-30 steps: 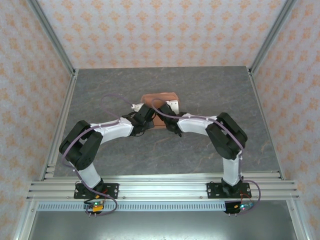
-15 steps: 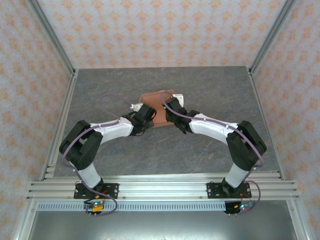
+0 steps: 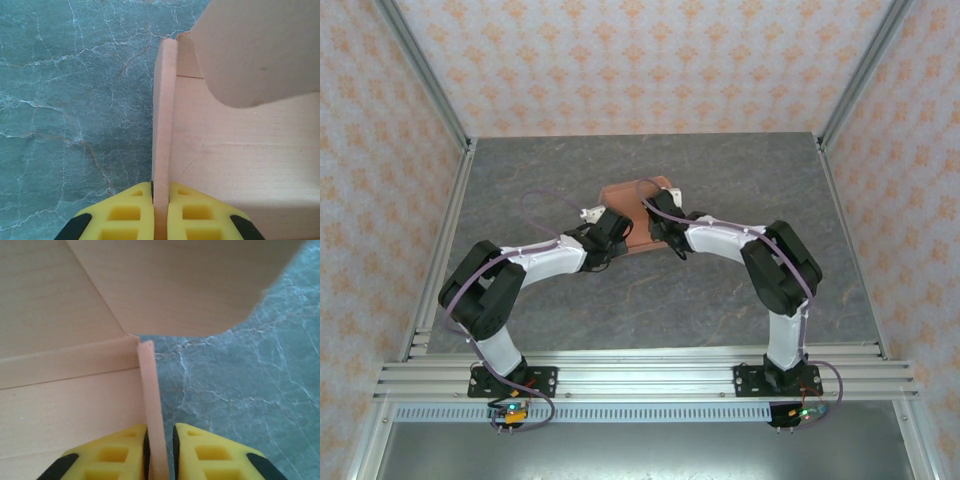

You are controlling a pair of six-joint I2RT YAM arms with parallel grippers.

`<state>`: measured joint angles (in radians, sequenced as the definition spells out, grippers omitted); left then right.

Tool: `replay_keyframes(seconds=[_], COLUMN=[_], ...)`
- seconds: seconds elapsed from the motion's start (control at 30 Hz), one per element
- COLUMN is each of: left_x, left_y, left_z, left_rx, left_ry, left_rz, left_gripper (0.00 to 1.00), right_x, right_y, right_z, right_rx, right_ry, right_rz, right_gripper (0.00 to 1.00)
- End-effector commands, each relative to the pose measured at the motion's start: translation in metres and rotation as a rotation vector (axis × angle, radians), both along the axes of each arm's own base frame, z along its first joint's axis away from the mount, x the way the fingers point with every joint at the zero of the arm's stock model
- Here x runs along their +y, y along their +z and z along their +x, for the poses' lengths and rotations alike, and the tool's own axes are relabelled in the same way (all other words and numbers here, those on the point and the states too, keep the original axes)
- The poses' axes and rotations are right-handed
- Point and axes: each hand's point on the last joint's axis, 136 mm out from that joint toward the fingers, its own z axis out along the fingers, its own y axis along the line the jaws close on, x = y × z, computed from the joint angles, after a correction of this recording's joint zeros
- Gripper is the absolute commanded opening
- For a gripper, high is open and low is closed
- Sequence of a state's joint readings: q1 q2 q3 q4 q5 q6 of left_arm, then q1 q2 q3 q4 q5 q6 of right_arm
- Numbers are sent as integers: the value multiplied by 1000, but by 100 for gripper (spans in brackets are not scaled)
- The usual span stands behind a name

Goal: Fold the paper box

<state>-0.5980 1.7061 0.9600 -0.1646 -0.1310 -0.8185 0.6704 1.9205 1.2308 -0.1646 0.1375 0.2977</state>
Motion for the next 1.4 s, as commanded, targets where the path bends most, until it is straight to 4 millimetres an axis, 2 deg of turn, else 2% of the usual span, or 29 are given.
replay_keyframes(seconds=[0.0, 0.07, 0.13, 0.17, 0.37, 0.57, 0.67, 0.77, 0.9, 1.03, 1.2, 1.27, 1.37], left_x=[1, 0, -1, -2, -4, -3, -5, -6, -7, -5, -4, -4, -4], left_y=[8, 8, 8, 8, 8, 9, 9, 8, 6, 3, 4, 5, 5], left_z=[-2, -2, -2, -2, -3, -3, -2, -1, 0, -1, 0, 0, 0], left_rx=[-17, -18, -16, -15, -14, -16, -17, -13, -8, -5, -9, -8, -10], left_ry=[13, 16, 16, 17, 18, 21, 19, 19, 18, 23, 26, 26, 27], left_rz=[-19, -26, -35, -41, -58, -56, -64, -65, -59, -47, -42, -43, -42], left_gripper=[3, 2, 2, 2, 1, 0, 0, 0, 0, 0, 0, 0, 0], right_x=[-3, -6, -14, -17, -32, -52, -54, -44, -18, -4, -5, -7, -12], right_y=[-1, -3, -4, -7, -19, -18, -18, -21, -17, 11, 53, 58, 55], right_z=[7, 7, 9, 9, 17, 26, 28, 26, 16, 5, -5, -9, -12], right_rx=[-2, -10, -29, -30, -46, -96, -117, -101, -68, -88, -128, -123, -101], right_ry=[-6, -22, -57, -70, -126, -189, -196, -174, -126, -87, -66, -60, -59], right_rz=[-49, -104, -179, -205, -326, -473, -490, -420, -207, -67, 34, 47, 46], right_gripper=[17, 18, 26, 26, 26, 24, 22, 21, 23, 32, 41, 43, 44])
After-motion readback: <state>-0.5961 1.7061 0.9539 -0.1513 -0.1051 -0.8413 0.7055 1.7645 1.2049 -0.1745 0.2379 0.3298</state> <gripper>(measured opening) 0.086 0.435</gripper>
